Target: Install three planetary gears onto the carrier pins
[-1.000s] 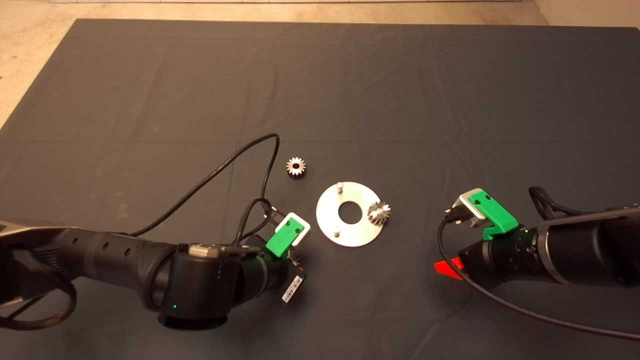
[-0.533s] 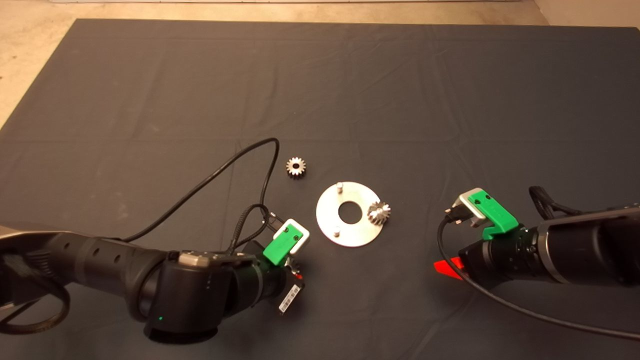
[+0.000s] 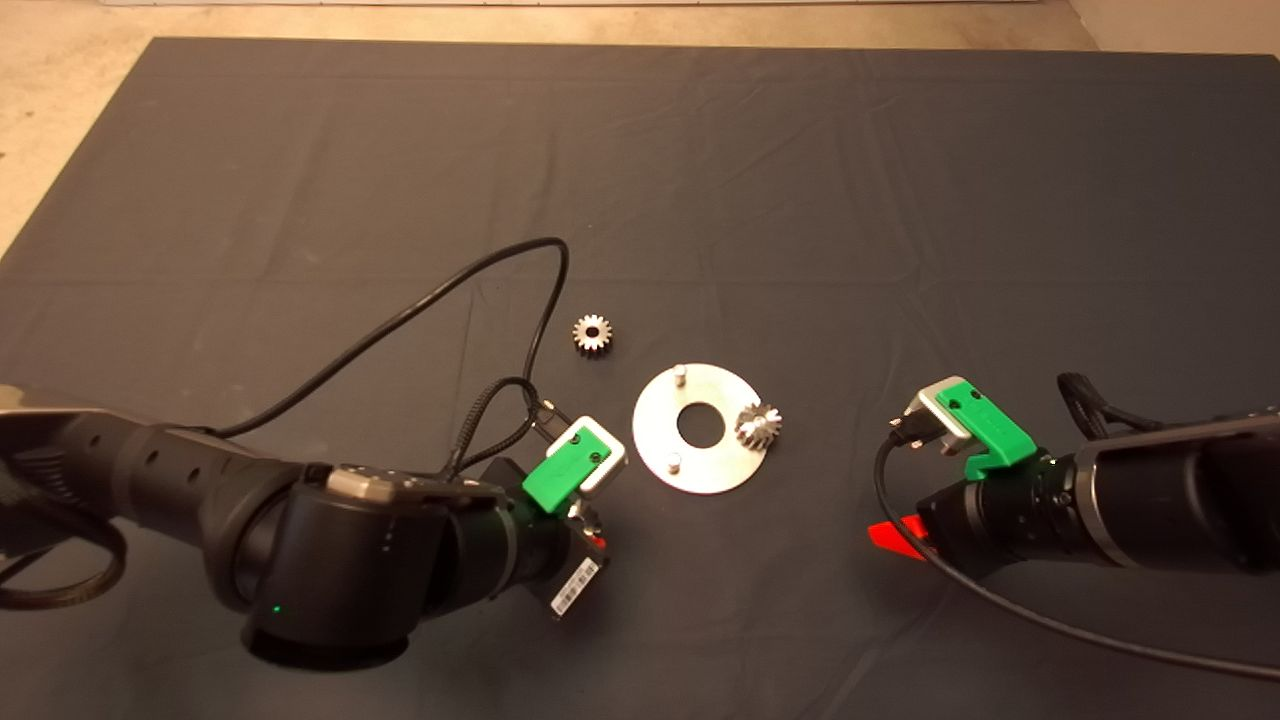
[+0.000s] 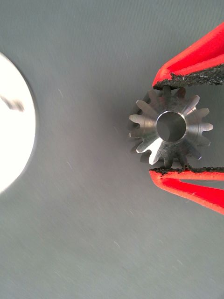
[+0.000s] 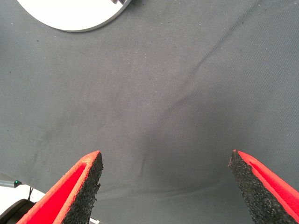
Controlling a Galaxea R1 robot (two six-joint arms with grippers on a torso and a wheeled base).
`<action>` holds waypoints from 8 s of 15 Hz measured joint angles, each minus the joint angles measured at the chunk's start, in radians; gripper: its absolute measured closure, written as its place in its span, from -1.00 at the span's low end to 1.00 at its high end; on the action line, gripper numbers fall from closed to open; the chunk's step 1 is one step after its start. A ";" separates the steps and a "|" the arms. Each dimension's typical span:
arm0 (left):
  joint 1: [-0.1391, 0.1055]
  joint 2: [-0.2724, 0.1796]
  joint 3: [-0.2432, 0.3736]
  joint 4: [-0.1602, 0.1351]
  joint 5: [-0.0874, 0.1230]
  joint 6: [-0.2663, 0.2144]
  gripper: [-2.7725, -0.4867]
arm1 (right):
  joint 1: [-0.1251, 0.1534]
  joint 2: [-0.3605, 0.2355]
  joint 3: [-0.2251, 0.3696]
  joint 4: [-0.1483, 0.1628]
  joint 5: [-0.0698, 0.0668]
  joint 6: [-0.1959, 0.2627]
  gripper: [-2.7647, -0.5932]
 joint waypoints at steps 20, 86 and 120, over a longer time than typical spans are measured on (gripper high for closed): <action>-0.055 0.237 -0.217 -0.046 0.000 0.056 0.72 | 0.000 0.001 0.000 0.015 0.000 0.000 -0.31; -0.105 0.309 -0.326 -0.109 -0.004 0.162 0.75 | 0.000 0.000 0.004 0.022 0.000 0.000 -0.31; -0.159 0.267 -0.326 -0.121 -0.003 0.053 0.75 | 0.000 0.000 0.005 0.022 0.000 0.000 -0.31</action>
